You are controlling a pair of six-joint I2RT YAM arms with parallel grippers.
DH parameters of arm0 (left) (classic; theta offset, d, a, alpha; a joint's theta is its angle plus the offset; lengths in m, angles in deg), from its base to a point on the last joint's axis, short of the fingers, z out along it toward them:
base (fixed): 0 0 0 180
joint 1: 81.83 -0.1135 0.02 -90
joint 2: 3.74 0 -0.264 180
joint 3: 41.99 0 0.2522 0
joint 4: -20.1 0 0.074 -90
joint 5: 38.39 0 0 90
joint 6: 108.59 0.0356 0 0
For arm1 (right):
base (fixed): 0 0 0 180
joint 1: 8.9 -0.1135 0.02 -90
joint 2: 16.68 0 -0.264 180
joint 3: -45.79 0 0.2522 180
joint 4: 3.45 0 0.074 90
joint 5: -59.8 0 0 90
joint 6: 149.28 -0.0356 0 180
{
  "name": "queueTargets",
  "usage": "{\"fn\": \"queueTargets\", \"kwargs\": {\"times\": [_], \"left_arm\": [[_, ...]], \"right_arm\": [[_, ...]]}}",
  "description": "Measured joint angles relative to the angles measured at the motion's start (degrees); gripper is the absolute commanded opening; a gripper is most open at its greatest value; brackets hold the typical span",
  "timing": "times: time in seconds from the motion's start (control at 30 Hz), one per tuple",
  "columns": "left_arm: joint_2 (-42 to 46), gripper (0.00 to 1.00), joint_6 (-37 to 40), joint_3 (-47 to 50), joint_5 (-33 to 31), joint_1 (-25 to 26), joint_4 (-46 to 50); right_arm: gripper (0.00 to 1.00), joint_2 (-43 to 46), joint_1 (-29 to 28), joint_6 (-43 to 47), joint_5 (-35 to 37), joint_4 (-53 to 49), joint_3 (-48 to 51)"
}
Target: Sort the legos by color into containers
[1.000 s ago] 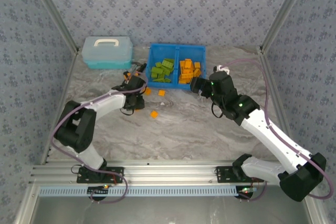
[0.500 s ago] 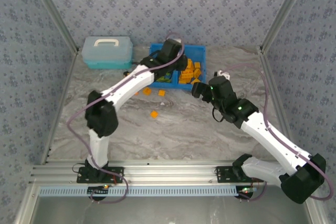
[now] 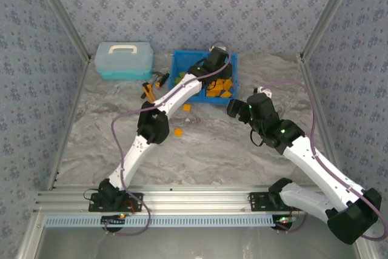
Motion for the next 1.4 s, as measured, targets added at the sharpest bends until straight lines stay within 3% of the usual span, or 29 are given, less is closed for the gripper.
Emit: {"fn": "queueTargets", "kwargs": {"times": [0.13, 0.37, 0.43, 0.67, 0.83, 1.07, 1.4], "left_arm": [[0.2, 0.72, 0.09, -0.76, 0.42, 0.0, 0.42], [7.45, 0.73, 1.2, 2.29, 2.19, 0.5, 5.29], [14.58, 0.74, 1.7, 9.68, 2.14, 1.16, 5.25], [49.07, 0.77, 4.11, 49.44, 0.98, 3.76, -0.94], [60.39, 0.76, 5.68, 69.05, -1.11, 3.43, -0.44], [59.36, 0.74, 6.84, 87.21, -3.41, 3.32, 2.82], [50.05, 0.71, 9.77, 88.04, -3.58, 0.52, 0.07]], "right_arm": [[1.0, 0.26, 0.28, 0.0, -0.02, -0.07, 0.0], [1.0, 0.33, 0.37, 0.0, -0.07, -0.04, -0.02], [1.0, 0.33, 0.46, 0.0, -0.07, -0.02, -0.02], [1.0, -0.31, 0.63, 0.02, -0.55, 0.2, -0.07], [1.0, -1.79, 1.01, 0.22, -1.6, 0.94, -0.24], [1.0, -4.42, 1.09, 0.24, -3.15, 2.4, -0.96], [1.0, -4.17, 1.11, 0.2, -3.67, 2.21, -1.31]]}}
